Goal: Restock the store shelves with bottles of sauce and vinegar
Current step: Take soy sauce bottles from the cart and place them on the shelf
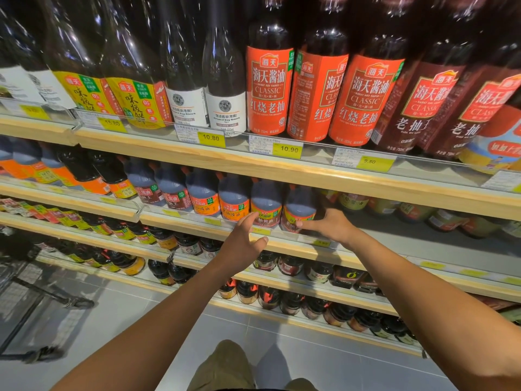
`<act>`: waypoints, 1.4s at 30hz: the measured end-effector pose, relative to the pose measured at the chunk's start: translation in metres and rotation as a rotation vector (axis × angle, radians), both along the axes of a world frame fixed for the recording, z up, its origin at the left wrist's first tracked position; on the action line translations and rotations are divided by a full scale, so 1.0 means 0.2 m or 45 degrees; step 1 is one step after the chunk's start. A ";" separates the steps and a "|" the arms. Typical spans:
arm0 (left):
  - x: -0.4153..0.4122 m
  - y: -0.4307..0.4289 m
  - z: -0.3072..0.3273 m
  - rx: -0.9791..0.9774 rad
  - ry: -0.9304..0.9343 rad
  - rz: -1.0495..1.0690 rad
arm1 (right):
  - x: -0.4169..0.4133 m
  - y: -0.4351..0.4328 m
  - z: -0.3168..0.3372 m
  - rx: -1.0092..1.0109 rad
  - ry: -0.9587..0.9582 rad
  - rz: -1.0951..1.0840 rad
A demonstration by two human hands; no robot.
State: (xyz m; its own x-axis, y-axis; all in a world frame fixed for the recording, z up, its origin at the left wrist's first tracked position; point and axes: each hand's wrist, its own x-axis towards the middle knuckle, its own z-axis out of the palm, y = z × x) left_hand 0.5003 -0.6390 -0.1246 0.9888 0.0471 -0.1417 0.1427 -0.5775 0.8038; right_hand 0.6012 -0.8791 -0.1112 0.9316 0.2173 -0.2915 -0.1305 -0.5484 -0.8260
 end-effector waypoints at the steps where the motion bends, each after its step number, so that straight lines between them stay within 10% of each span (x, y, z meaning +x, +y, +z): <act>1: -0.01 0.00 0.02 0.009 -0.010 -0.005 | -0.02 -0.01 0.02 0.004 -0.042 0.018; 18: -0.45 0.05 0.27 1.080 -0.325 0.021 | -0.48 -0.06 0.22 -0.571 -0.698 0.295; 42: -1.66 1.66 0.23 0.545 -0.119 0.752 | -1.14 1.91 0.32 -0.216 -0.795 0.994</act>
